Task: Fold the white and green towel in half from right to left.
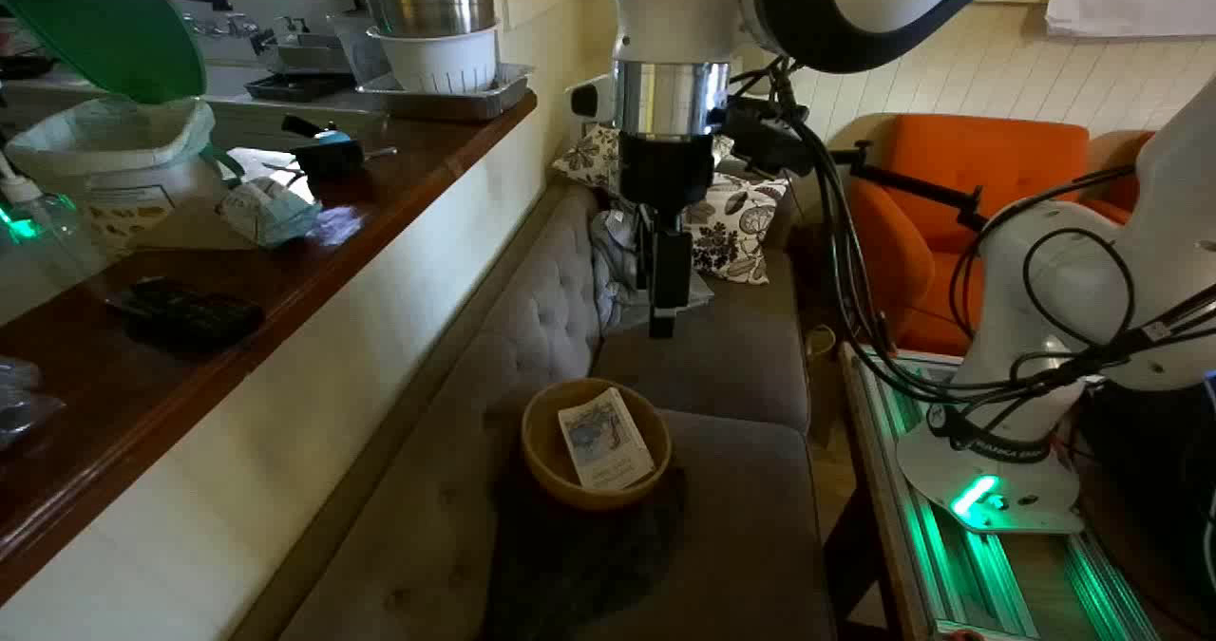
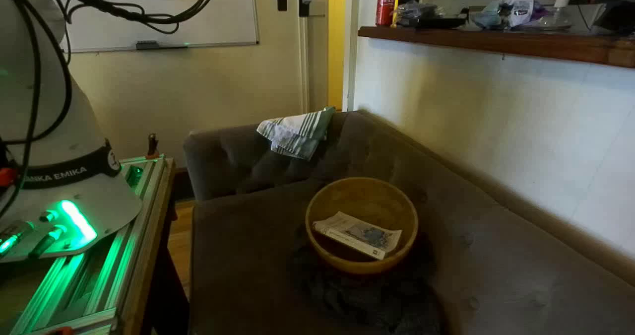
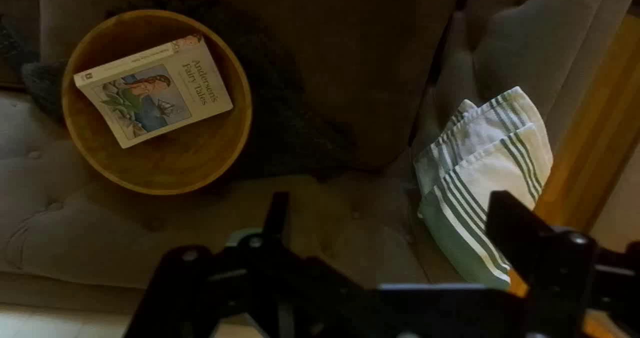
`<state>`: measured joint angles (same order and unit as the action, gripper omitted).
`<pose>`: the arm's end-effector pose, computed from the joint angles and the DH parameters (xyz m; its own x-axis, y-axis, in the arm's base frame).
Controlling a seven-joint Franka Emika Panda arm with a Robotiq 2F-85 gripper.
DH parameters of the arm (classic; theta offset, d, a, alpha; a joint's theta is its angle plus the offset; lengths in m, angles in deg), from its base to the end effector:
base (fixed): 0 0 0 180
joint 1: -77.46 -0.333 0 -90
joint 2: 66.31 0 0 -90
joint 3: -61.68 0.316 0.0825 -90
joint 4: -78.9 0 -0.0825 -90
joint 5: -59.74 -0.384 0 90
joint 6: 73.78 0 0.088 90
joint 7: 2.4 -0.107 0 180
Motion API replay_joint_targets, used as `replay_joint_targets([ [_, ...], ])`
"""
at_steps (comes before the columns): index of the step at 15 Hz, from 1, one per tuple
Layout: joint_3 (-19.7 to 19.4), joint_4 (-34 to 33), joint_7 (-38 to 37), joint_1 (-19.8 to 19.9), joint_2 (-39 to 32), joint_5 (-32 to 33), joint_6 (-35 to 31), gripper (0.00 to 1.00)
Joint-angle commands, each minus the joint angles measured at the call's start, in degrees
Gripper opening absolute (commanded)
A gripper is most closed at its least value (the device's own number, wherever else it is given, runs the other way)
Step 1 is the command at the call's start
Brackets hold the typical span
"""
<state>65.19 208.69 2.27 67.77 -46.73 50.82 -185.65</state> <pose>0.4375 0.1151 0.4990 0.9682 0.2477 0.0354 0.2502 -0.9604 -0.1227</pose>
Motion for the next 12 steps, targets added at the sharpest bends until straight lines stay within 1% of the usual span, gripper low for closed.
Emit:
replay_joint_targets([
  [1,0.7,-0.1,0.2,0.7,0.0,-0.2,0.2,1.0],
  [3,0.7,0.0,-0.3,0.5,-0.7,-1.4,-0.1,1.0],
  [6,1.2,1.5,-2.0,-0.9,-3.3,-8.4,-1.1,1.0],
  [8,1.8,2.8,-1.7,-2.1,-5.4,-15.9,-1.6,1.0],
  [12,4.8,5.5,-0.7,-4.6,-12.5,-32.3,-9.8,1.0],
])
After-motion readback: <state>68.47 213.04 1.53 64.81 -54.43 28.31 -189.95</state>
